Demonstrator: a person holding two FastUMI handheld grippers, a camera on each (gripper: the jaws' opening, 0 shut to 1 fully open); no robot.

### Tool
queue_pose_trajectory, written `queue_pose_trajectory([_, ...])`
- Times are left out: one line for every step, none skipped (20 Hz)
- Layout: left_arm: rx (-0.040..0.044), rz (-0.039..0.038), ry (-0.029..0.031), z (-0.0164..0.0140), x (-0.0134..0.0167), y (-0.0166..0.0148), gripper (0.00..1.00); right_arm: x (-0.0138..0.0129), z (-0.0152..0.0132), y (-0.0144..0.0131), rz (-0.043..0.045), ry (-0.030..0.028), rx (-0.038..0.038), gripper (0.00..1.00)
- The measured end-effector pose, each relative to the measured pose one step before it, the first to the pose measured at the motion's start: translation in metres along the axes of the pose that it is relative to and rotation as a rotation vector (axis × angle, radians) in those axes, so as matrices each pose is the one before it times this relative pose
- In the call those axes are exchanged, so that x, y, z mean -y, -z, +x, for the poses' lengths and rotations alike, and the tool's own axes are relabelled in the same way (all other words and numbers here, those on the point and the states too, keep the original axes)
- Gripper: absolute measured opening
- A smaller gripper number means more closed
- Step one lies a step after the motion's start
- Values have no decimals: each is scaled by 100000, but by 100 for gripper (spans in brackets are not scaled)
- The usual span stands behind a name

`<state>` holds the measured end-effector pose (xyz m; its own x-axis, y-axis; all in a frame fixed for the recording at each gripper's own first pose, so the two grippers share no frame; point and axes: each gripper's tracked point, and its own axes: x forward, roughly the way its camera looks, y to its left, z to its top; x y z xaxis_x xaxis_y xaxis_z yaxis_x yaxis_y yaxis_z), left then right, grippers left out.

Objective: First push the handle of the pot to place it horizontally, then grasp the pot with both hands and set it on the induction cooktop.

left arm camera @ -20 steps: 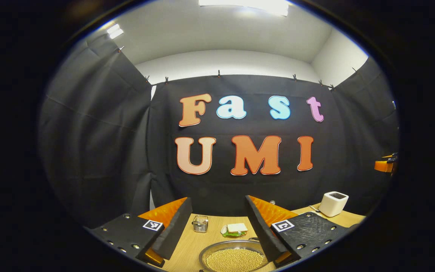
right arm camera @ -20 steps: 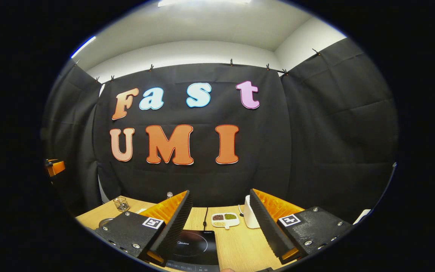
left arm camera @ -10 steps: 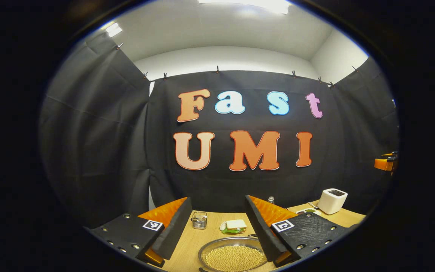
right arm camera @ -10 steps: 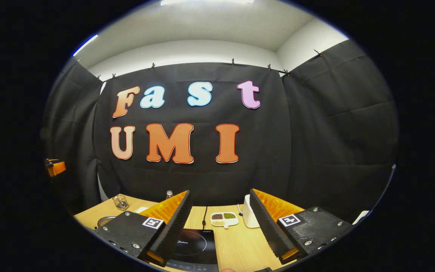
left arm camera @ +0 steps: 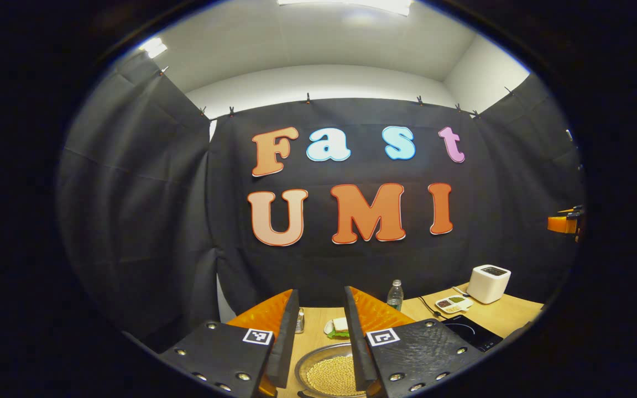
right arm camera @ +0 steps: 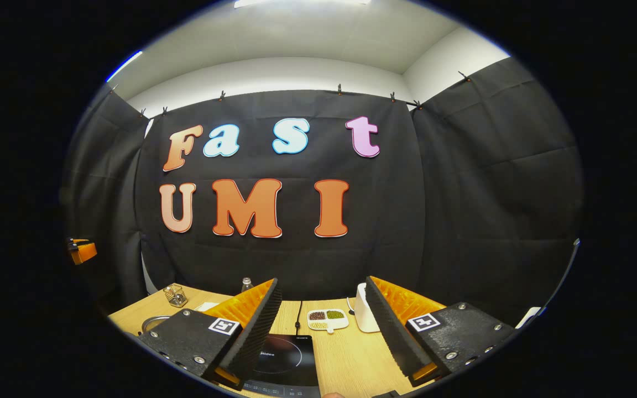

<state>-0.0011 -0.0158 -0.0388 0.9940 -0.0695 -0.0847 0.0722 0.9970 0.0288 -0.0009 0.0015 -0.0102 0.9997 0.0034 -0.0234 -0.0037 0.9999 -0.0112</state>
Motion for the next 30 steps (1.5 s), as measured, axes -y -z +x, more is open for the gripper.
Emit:
queue_pose_trajectory([-1049, -535, 741, 220, 256, 441, 36, 15, -32, 124, -289, -47, -183, 95])
queue_pose_trajectory([-1308, -533, 832, -51, 296, 493, 27, 29, 39, 137, -219, -12, -164, 95])
queue_pose_trajectory([-689, -535, 1878, -20, 432, 454, 16, -127, 28, 13, -11, -119, -87, 95])
queue_pose_trajectory([-1075, -723, 78, 182, 16, 388, 17, -43, 37, -2, 212, -196, -13, 95])
queue_pose_trajectory([-920, -233, 1444, -106, 91, 397, 5, -62, 159, -8, 250, -168, -31, 95])
queue_pose_trajectory([-901, -180, 386, -13, 31, 502, 6, 26, 39, 64, 261, -2, -69, 95])
queue_pose_trajectory([-967, 730, 412, -124, 53, 511, 1, 35, -28, 160, 155, 90, -93, 95])
queue_pose_trajectory([-460, 613, 235, -273, 48, 472, 2, 14, 113, 58, 37, 219, 0, 95])
queue_pose_trajectory([-942, 665, 126, -161, -59, 486, 2, 121, 171, 12, 63, 333, -41, 95])
queue_pose_trajectory([-810, 220, -480, -142, -38, 687, 2, 98, 100, 52, 381, 210, 71, 95])
queue_pose_trajectory([-1088, 125, -395, -244, -88, 806, 2, 17, 20, 156, 451, -22, -181, 95])
queue_pose_trajectory([-1527, -207, -225, -256, 138, 1005, 2, -12, 107, 181, 253, 115, -462, 95])
queue_pose_trajectory([-1604, -446, 536, 10, 159, 993, 2, 87, 133, 124, -122, 241, -159, 95])
queue_pose_trajectory([-1742, -489, 866, -152, 330, 860, 2, 34, 156, 20, -452, 476, -14, 95])
queue_pose_trajectory([-1756, -515, 653, -228, 175, 838, 2, 168, 97, 91, -418, 587, 165, 95])
queue_pose_trajectory([-1633, -710, 312, -85, -61, 803, 2, 88, -26, -4, -4, 447, 249, 95])
queue_pose_trajectory([-1218, -767, 190, -74, -13, 683, 2, -166, 50, 2, 158, 39, -94, 95])
queue_pose_trajectory([-1544, -584, -228, 39, -187, 863, 2, -111, 21, 80, 170, -185, -205, 95])
queue_pose_trajectory([-1703, -290, -236, 14, -89, 993, 2, 1, -53, 188, -20, -53, -218, 95])
queue_pose_trajectory([-2408, 72, -492, -243, -179, 1390, 2, -25, -4, 51, -231, 63, -177, 95])
queue_pose_trajectory([-2422, 96, -179, -109, -110, 1337, 2, 110, 17, 114, -348, 42, 1, 95])
queue_pose_trajectory([-2463, -70, -81, -330, 15, 1248, 2, -74, 18, -67, -227, 115, 95, 95])
queue_pose_trajectory([-1754, -539, -120, -106, 20, 1160, 2, -81, -8, -61, -63, -84, 66, 95])
queue_pose_trajectory([-2514, -1036, 683, -91, 27, 1066, 2, -36, 36, -15, 63, -76, 48, 95])
queue_pose_trajectory([-2250, -1794, 358, 21, 117, 996, 2, -117, -140, 30, 27, -165, 89, 95])
queue_pose_trajectory([-2302, -1391, 384, 14, 9, 1364, 2, -142, -14, 31, -3, -202, 139, 100])
queue_pose_trajectory([-2298, -1008, -73, -42, -67, 1141, 2, -120, 115, 38, -59, -110, 109, 100])
queue_pose_trajectory([-1873, -603, -551, -113, -105, 1201, 2, -132, 55, 18, -174, -249, 10, 95])
queue_pose_trajectory([-2164, 234, -1016, 65, -289, 1022, 2, -134, -98, 182, -185, -214, -213, 95])
queue_pose_trajectory([-1857, -13, -1034, 113, -260, 1134, 2, -46, 42, 120, -70, -54, -268, 95])
